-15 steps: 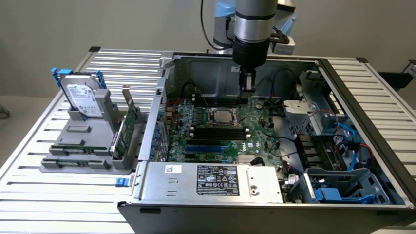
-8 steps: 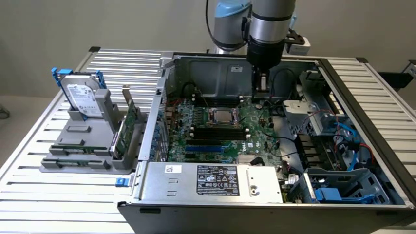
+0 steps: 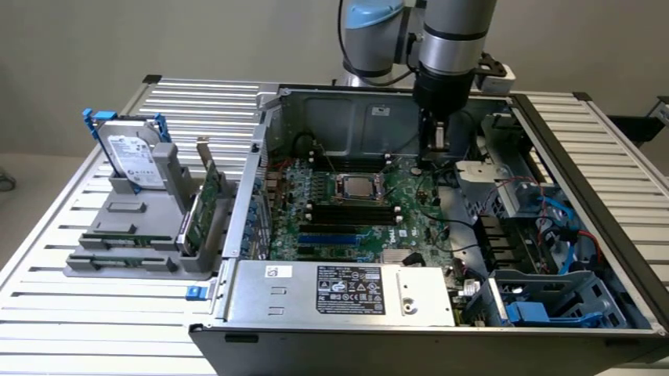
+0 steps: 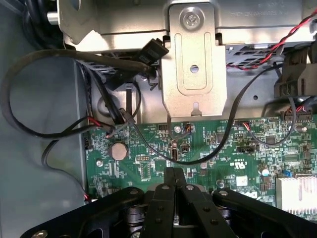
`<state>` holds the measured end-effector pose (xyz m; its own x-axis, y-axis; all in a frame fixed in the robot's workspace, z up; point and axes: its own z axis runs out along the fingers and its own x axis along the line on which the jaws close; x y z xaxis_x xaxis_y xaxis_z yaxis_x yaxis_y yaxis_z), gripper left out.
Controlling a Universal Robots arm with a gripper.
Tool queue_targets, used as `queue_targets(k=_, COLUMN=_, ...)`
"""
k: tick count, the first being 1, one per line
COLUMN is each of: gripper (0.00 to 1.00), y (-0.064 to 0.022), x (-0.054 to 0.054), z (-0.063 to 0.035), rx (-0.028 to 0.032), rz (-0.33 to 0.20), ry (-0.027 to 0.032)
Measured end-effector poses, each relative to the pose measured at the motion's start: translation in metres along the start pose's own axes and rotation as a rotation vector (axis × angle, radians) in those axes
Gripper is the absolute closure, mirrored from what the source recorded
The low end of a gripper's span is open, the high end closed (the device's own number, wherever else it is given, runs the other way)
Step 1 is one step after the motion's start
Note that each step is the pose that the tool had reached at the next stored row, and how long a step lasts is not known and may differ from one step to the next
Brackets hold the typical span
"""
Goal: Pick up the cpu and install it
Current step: 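Close the cpu cover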
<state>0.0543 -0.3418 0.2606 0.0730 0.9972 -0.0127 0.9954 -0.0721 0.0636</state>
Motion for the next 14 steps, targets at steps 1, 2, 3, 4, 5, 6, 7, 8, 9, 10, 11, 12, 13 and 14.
queue_targets(k=1, gripper=0.89, y=-0.0001, x=0.0000, z=0.0018, rx=0.0000, rz=0.000, ry=0.0000)
queue_targets(k=2, gripper=0.89, y=-0.0002, x=0.0001, z=0.0036, rx=0.0000, rz=0.000, ry=0.0001)
queue_targets(k=3, gripper=0.89, y=-0.0003, x=0.0001, z=0.0052, rx=0.0000, rz=0.000, ry=0.0001)
queue_targets(k=4, gripper=0.89, y=-0.0004, x=0.0001, z=0.0064, rx=0.0002, rz=0.000, ry=0.0004)
queue_targets(k=5, gripper=0.89, y=-0.0005, x=0.0002, z=0.0073, rx=0.0010, rz=0.000, ry=0.0006)
queue_targets(k=6, gripper=0.89, y=-0.0004, x=0.0002, z=0.0076, rx=0.0040, rz=0.000, ry=0.0010)
queue_targets(k=7, gripper=0.89, y=-0.0004, x=0.0002, z=0.0077, rx=0.0122, rz=0.000, ry=0.0013)
queue_targets(k=8, gripper=0.89, y=-0.0005, x=0.0002, z=0.0077, rx=0.0245, rz=0.000, ry=0.0014)
queue_targets(k=9, gripper=0.89, y=-0.0005, x=0.0002, z=0.0077, rx=0.0415, rz=0.000, ry=0.0005)
queue_targets(k=10, gripper=0.89, y=-0.0005, x=0.0002, z=0.0077, rx=0.0595, rz=-0.001, ry=-0.0008)
queue_targets(k=11, gripper=0.89, y=-0.0005, x=0.0002, z=0.0077, rx=0.0779, rz=-0.001, ry=-0.0022)
queue_targets(k=12, gripper=0.89, y=-0.0005, x=0.0001, z=0.0076, rx=0.0959, rz=-0.001, ry=-0.0037)
queue_targets(k=13, gripper=0.89, y=-0.0005, x=0.0002, z=0.0076, rx=0.1149, rz=-0.002, ry=-0.0050)
queue_targets(k=14, gripper=0.89, y=-0.0005, x=0.0002, z=0.0077, rx=0.1329, rz=-0.002, ry=-0.0061)
